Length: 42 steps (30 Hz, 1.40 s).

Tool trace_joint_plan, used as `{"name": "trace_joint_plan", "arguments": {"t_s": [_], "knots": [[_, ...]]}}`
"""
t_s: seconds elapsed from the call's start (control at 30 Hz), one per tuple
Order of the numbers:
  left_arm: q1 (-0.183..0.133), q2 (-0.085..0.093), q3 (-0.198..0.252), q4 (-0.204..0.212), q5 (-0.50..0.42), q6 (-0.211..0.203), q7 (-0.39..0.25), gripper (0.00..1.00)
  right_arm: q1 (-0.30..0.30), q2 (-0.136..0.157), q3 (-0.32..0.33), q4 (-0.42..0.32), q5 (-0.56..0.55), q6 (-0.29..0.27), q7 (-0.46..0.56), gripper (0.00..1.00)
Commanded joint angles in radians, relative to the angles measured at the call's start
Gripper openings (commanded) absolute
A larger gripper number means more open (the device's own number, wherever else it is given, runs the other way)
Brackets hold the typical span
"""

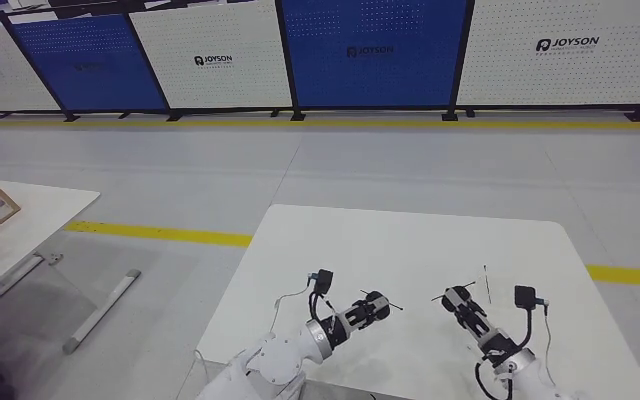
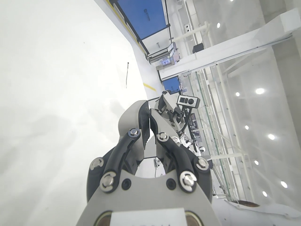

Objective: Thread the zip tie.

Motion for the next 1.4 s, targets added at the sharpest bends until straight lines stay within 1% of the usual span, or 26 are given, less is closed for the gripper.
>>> {"name": "trace_joint_plan", "arguments": {"t_s": [0.0,0.33,0.37,0.4,0.47,0.5,0.57,0.6,0.63,0.67,0.8,0.9,1.03,1.13,1.37], "knots": [[-0.006,-0.002,0.005,-0.002,-0.018,0.018,-0.013,0.00,0.000,-0.003,-0.012,0.001,-0.008,0.010,-0.016,0.00],[-0.007,-0.002,0.006,-0.001,-0.020,0.020,-0.013,0.00,0.000,-0.003,-0.012,0.001,-0.008,0.010,-0.016,0.00],[-0.008,-0.004,0.003,0.002,-0.020,0.021,0.015,0.00,0.000,-0.003,-0.012,0.001,-0.008,0.010,-0.016,0.00],[-0.007,-0.008,0.008,0.003,-0.029,0.021,0.065,0.00,0.000,-0.003,-0.012,0.001,-0.008,0.010,-0.016,0.00],[-0.012,-0.016,0.024,0.006,-0.021,0.018,0.121,0.00,0.000,-0.003,-0.012,0.001,-0.008,0.010,-0.016,0.00],[-0.017,-0.020,0.039,0.009,0.000,0.017,0.159,0.00,0.000,-0.003,-0.012,0.001,-0.008,0.010,-0.016,0.00],[-0.025,-0.028,0.068,0.017,0.047,0.022,0.209,0.00,0.000,-0.003,-0.012,0.001,-0.008,0.010,-0.016,0.00],[-0.034,-0.033,0.085,0.024,0.091,0.033,0.249,0.00,0.000,-0.003,-0.012,0.001,-0.008,0.010,-0.016,0.00],[-0.038,-0.037,0.100,0.028,0.120,0.042,0.277,0.00,0.000,-0.003,-0.012,0.001,-0.008,0.010,-0.016,0.00],[-0.042,-0.041,0.114,0.032,0.131,0.047,0.294,0.00,0.000,-0.003,-0.012,0.001,-0.008,0.010,-0.016,0.00],[-0.042,-0.041,0.114,0.032,0.131,0.047,0.294,0.00,0.000,-0.003,-0.010,0.002,-0.009,0.012,-0.021,0.00],[-0.042,-0.041,0.114,0.032,0.131,0.047,0.294,0.00,0.004,-0.009,-0.028,0.000,-0.051,0.030,-0.073,0.00],[-0.042,-0.041,0.114,0.032,0.131,0.047,0.294,0.00,0.024,-0.022,-0.089,-0.017,-0.150,0.084,-0.148,0.00],[-0.042,-0.041,0.114,0.032,0.131,0.047,0.294,0.00,0.037,-0.033,-0.140,-0.028,-0.225,0.135,-0.196,0.00],[-0.042,-0.041,0.114,0.032,0.131,0.047,0.294,0.00,0.037,-0.033,-0.140,-0.028,-0.225,0.135,-0.196,0.00]]}}
